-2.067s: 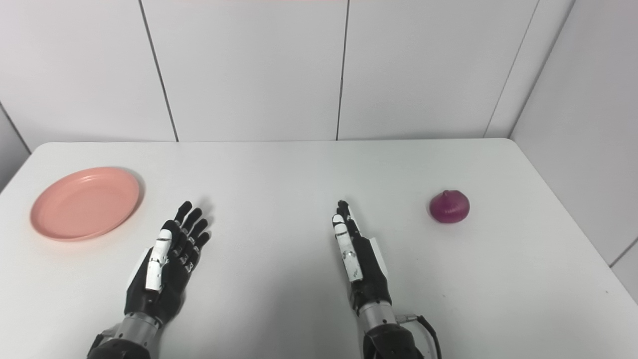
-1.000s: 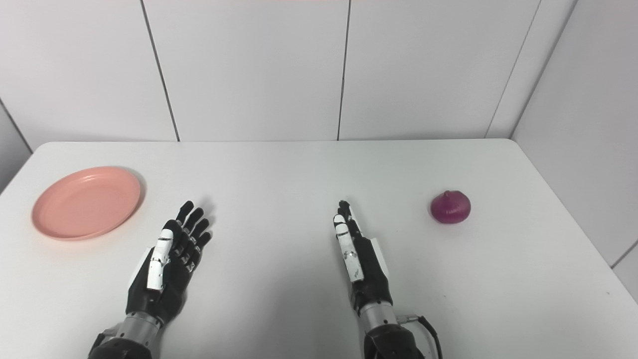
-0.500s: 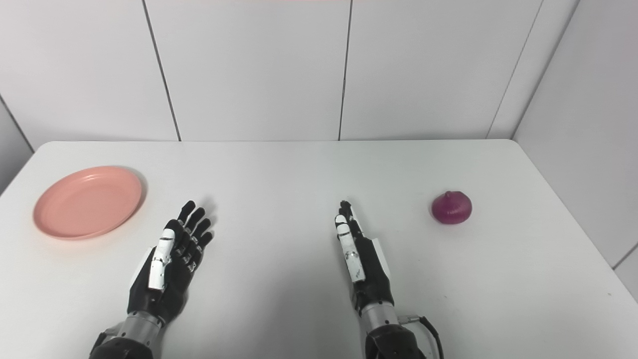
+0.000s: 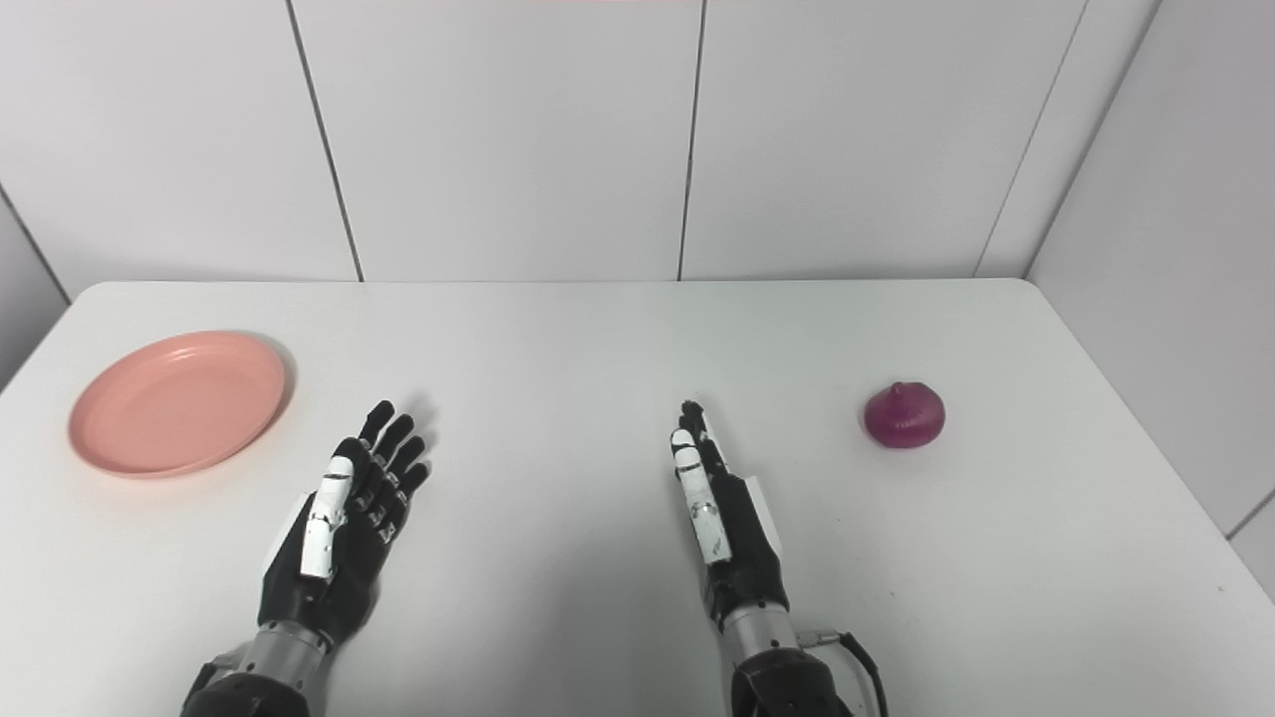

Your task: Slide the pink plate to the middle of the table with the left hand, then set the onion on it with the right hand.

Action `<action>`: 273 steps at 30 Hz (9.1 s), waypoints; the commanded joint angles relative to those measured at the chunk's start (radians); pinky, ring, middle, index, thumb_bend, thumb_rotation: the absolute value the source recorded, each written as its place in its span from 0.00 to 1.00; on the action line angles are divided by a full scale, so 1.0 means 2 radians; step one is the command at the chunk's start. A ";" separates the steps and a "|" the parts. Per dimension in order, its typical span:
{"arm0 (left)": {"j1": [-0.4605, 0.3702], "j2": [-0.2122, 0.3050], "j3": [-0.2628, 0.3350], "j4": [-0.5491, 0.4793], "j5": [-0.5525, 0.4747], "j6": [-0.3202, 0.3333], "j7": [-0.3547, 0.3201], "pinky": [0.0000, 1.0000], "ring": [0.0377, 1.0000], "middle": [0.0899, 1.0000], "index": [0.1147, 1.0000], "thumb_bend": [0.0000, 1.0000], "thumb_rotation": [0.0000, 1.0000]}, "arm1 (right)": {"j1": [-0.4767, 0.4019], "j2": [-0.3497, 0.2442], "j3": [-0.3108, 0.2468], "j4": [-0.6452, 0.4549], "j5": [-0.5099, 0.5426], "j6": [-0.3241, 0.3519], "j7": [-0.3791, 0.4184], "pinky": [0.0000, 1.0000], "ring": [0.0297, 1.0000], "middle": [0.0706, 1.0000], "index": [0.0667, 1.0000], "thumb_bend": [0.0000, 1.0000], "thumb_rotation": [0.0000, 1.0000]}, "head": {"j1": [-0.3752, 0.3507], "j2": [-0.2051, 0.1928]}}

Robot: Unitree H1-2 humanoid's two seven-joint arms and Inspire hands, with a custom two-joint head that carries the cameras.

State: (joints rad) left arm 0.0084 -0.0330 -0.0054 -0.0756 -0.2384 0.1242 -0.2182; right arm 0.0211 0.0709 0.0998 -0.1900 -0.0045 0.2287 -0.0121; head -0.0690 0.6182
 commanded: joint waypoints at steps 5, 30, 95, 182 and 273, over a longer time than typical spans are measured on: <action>0.002 0.008 -0.005 -0.011 0.000 -0.006 -0.003 1.00 1.00 1.00 1.00 0.43 1.00 | -0.011 -0.002 0.000 -0.017 0.000 -0.014 0.006 1.00 1.00 0.99 0.99 0.24 1.00 | 0.002 0.000; 0.001 0.009 -0.004 -0.013 -0.001 -0.002 -0.002 1.00 1.00 1.00 1.00 0.43 1.00 | -0.011 -0.001 0.000 -0.015 0.002 -0.018 0.005 1.00 1.00 0.99 0.99 0.24 1.00 | 0.002 -0.002; 0.002 0.009 -0.005 -0.015 -0.001 -0.001 -0.002 1.00 1.00 1.00 1.00 0.43 1.00 | -0.012 0.001 0.000 -0.014 0.003 -0.018 0.004 1.00 1.00 0.99 0.99 0.24 1.00 | 0.003 -0.002; 0.001 0.007 -0.004 -0.020 0.002 0.004 0.005 1.00 0.99 1.00 0.99 0.44 1.00 | -0.011 0.001 0.002 -0.022 0.001 -0.015 0.003 1.00 1.00 1.00 0.99 0.23 1.00 | 0.004 -0.002; -0.066 0.024 0.001 -0.101 0.015 0.026 0.046 0.96 0.95 0.96 0.93 0.44 1.00 | -0.006 -0.024 -0.018 -0.028 0.028 -0.023 0.038 1.00 1.00 1.00 1.00 0.11 1.00 | 0.174 -0.077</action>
State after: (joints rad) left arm -0.0744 0.0084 -0.0105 -0.2368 -0.1907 0.1802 -0.1251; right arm 0.0350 0.0115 0.0670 -0.2230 0.0400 0.2142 0.0656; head 0.2777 0.4648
